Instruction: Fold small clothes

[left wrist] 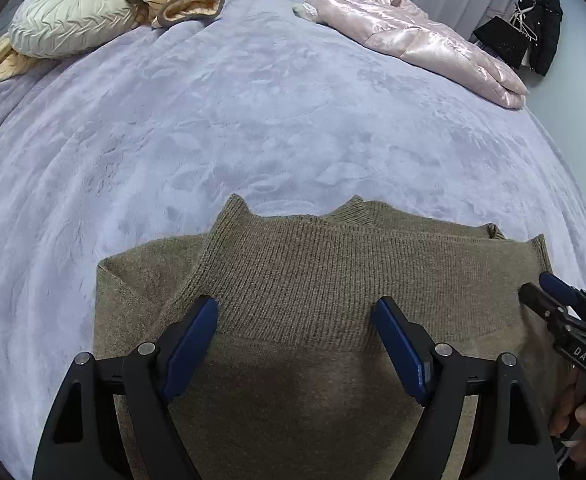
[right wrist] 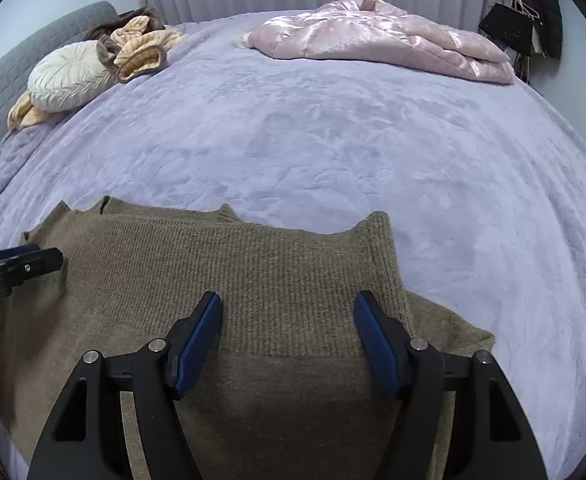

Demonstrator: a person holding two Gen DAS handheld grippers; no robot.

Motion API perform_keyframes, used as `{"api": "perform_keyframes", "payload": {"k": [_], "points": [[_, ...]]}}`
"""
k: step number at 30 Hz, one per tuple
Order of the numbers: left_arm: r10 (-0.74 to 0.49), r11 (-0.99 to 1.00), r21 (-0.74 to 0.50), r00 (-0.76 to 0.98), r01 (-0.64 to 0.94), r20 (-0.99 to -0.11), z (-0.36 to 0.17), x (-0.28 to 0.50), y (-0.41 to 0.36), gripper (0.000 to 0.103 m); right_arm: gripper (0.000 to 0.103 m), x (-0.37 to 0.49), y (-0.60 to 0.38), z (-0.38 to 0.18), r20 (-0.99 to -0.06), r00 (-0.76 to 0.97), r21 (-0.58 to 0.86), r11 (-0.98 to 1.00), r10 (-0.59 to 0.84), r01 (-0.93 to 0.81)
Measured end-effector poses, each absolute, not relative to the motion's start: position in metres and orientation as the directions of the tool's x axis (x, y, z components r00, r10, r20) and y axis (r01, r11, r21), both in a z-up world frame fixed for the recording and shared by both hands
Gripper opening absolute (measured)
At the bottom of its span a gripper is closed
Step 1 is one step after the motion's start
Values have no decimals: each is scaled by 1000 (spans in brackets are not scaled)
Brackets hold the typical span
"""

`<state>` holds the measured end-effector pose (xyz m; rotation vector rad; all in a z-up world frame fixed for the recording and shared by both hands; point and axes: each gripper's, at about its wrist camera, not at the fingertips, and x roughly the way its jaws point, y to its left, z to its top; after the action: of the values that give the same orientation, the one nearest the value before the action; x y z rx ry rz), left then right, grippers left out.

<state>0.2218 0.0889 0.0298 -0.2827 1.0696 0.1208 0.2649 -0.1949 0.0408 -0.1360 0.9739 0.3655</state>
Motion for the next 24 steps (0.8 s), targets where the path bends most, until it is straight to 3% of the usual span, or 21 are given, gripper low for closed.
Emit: {"api": "perform_keyframes", "payload": {"k": [8,12,16,24], "points": [[37,979,-63,479,-192,-877,22,222,76,82,72,275,-217,37,-817,519,101,948,252,-301],[30,975,-80,479,-207,-877,34,213,80,82,73,271,-233,51,-804,570,81,980,173,-184],[14,968,-114,506,-222,-863,50,193,83,82,73,255,-251,72,-776,596,137,978,203,-155],[-17,973,-135,523,-189,-852,60,110,70,82,78,179,-220,84,-779,539,137,925,321,-354]]}}
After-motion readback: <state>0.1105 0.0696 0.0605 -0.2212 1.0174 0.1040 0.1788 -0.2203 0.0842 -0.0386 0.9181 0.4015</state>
